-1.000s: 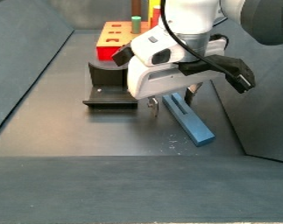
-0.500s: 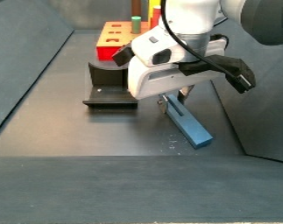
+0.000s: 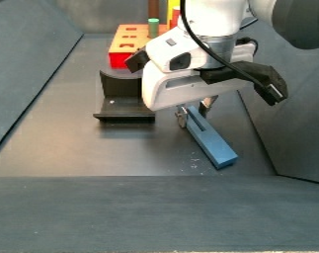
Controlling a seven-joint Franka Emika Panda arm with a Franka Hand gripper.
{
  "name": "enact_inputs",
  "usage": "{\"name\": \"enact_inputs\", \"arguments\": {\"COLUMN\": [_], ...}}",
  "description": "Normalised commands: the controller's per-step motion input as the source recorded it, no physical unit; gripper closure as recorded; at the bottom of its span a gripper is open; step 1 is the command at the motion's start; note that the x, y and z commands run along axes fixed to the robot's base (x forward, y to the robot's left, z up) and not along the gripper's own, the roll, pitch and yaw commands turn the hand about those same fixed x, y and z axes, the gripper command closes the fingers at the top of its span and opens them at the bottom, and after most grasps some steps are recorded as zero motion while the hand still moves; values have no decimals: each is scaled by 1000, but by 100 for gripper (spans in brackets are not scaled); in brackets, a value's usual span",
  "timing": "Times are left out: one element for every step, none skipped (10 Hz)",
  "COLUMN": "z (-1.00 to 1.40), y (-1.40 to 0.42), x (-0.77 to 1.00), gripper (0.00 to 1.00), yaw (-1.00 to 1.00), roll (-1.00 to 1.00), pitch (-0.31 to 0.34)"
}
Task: Pick up the double-square object. Move up. Rotate the double-square object. Place the double-square object on the fixture. Regrasp the double-square object. Move to above the board. Insert the double-square object.
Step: Pick up the double-square object, then move up.
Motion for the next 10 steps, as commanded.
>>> {"name": "enact_inputs", "arguments": {"z": [0, 0, 0, 833, 845, 784, 627, 484, 282, 176], "y": [0, 0, 0, 0, -57, -60, -37, -28, -19, -18], "x": [0, 0, 0, 0, 40, 17, 8, 5, -4, -10], "gripper": [100, 100, 100, 100, 100, 100, 100, 100, 100, 100], "yaw": [0, 0, 0, 0, 34, 37, 39, 37, 33, 32], "roll": [0, 0, 0, 0, -11, -19, -29, -35, -41, -45], "pitch": [0, 0, 0, 0, 6, 26, 49, 55, 42, 33]}}
